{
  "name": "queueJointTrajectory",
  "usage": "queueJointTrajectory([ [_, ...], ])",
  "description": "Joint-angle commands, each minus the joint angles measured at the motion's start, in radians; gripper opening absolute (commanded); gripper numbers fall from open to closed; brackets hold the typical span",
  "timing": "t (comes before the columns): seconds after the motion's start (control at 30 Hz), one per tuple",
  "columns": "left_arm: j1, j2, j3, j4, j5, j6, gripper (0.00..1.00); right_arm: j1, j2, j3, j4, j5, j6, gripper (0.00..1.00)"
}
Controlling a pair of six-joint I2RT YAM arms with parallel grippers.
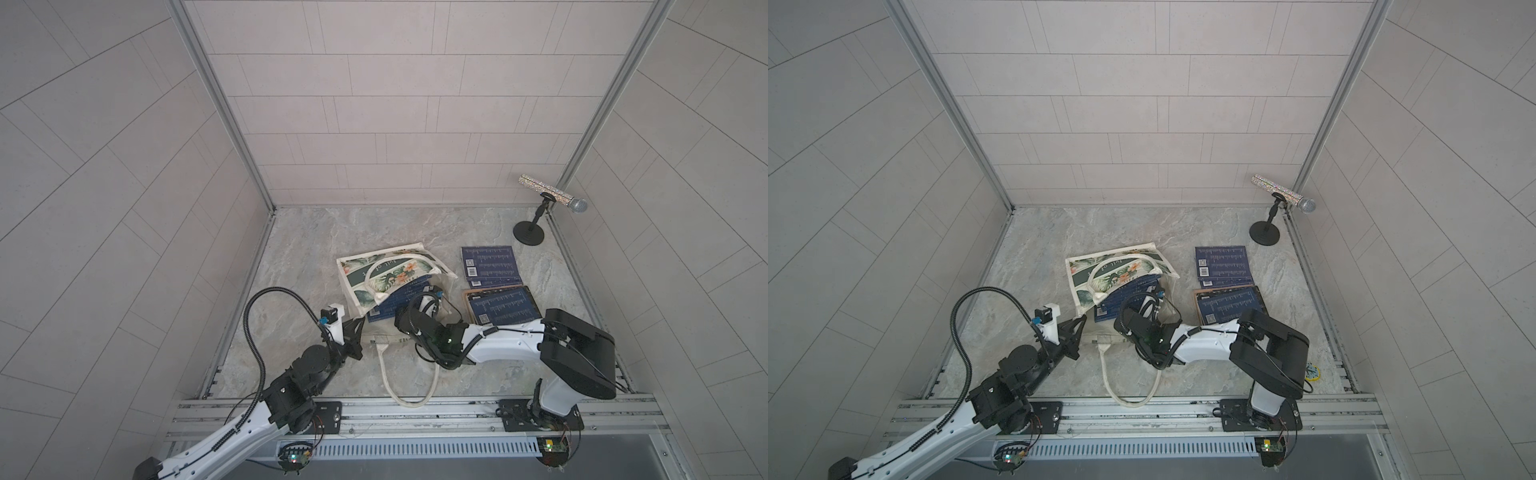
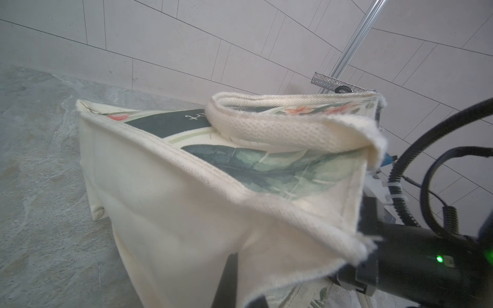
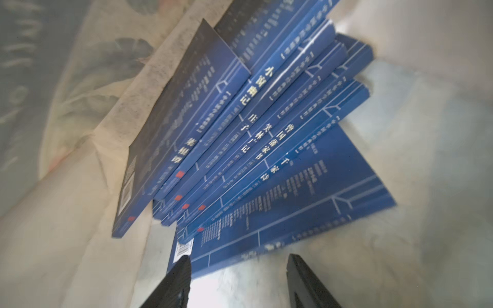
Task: Take out the books from the canvas bag
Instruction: Pick up the book from the canvas bag.
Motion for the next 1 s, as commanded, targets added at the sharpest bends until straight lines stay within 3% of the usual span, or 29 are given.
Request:
queueJointTrajectory([
  [0.0, 0.002, -0.006, 0.005, 0.047, 0.019, 0.011, 0.00, -0.033, 0.059, 0.005, 0.037, -0.042, 0.055, 0.56],
  [0.2, 0.002, -0.004, 0.002, 0.060, 0.035, 0.013, 0.00, -0.050, 0.082, 0.021, 0.015, 0.060, 0.026, 0.53],
  [0.37, 0.002, 0.001, -0.005, 0.079, 0.056, 0.013, 0.00, -0.069, 0.120, 0.017, 0.087, 0.074, 0.012, 0.36],
  [0.5, 0.002, 0.015, -0.005, 0.090, 0.062, 0.013, 0.00, -0.087, 0.167, 0.008, 0.263, 0.047, -0.064, 0.33],
  [0.6, 0.002, 0.024, -0.002, 0.091, 0.060, 0.014, 0.00, -0.098, 0.173, -0.014, 0.324, 0.027, -0.071, 0.19],
  [0.77, 0.002, 0.024, -0.001, 0.090, 0.053, 0.016, 0.00, -0.086, 0.084, -0.049, 0.316, 0.056, -0.152, 0.01],
  [0.97, 0.002, 0.014, 0.001, 0.073, 0.041, 0.016, 0.00, -0.072, -0.097, -0.108, 0.224, 0.067, -0.192, 0.00],
])
